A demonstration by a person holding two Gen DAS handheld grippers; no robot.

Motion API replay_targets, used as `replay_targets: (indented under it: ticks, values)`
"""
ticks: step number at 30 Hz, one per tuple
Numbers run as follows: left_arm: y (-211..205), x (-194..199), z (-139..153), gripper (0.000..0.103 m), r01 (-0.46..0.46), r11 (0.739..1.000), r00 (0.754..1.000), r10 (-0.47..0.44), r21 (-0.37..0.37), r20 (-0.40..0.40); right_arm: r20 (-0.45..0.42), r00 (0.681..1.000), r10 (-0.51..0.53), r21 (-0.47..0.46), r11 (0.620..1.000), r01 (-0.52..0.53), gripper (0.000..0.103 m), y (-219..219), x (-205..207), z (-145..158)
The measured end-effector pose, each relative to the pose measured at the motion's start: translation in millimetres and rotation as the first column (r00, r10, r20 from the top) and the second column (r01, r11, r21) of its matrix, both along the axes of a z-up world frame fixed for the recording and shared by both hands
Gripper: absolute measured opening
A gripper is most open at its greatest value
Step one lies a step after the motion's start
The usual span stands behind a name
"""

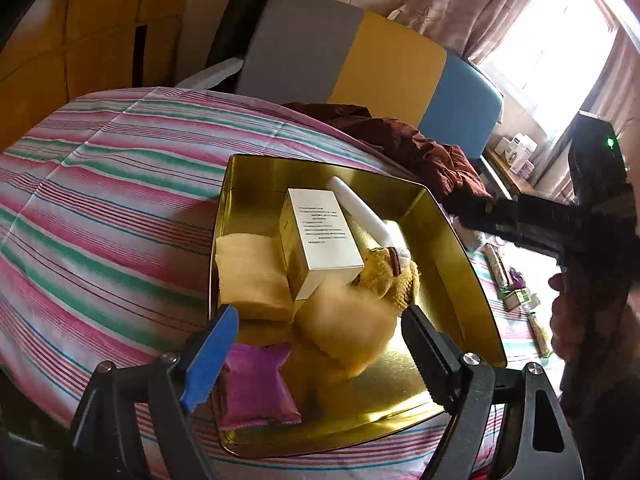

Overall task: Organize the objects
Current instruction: 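Carry the sponge with the left tool into the tray while the right tool places the white block there, then open both tools and withdraw them from the tray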

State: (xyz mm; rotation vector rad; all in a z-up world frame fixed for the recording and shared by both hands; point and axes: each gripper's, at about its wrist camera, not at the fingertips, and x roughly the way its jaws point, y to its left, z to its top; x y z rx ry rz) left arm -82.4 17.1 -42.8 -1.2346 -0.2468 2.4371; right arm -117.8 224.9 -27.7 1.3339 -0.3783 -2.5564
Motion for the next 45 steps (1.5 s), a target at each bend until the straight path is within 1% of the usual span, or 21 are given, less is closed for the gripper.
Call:
replay_targets:
  ticks: [2,5,7,12,17,23,30,37,45]
  values:
    - [1,2,1,0.084,-0.006,1.0,1.0,0.005,-0.01,-0.009,-0.002,1.0,-0.003,0.012,1.0,0.003,0.048,-1,8,-2]
    - [5,9,8,0.084,-0.017,0.998,0.998,0.014,-0.057,-0.059,-0.018,1.0,-0.01,0.057,0.998,0.011,0.05,-4,19,-2]
    - [5,14,14,0.087,-0.03,0.996,0.995,0.022,-0.082,-0.097,-0.033,0.999,-0.014,0.089,0.996,0.017,0.058,-8,26,-1]
    - [4,27,28,0.091,-0.066,0.988,0.981,0.039,-0.137,-0.191,-0.065,0.998,-0.021,0.149,0.988,0.03,0.063,-13,42,1]
    - [8,40,37,0.094,-0.088,0.978,0.963,0.035,-0.19,-0.266,-0.091,0.995,-0.032,0.188,0.981,0.049,0.067,-17,53,1]
    - [13,47,40,0.096,-0.095,0.973,0.956,0.03,-0.211,-0.292,-0.112,0.993,-0.036,0.223,0.973,0.06,0.067,-19,64,1]
    - [21,55,40,0.098,-0.095,0.965,0.949,0.013,-0.246,-0.315,-0.134,0.989,-0.063,0.231,0.968,0.093,0.067,-13,71,3]
    - [29,59,43,0.098,-0.091,0.955,0.94,-0.011,-0.282,-0.342,-0.141,0.986,-0.094,0.23,0.965,0.125,0.067,0,73,3]
    - [43,61,44,0.098,-0.056,0.949,0.938,-0.057,-0.311,-0.343,-0.136,0.981,-0.14,0.224,0.96,0.168,0.067,23,75,1]
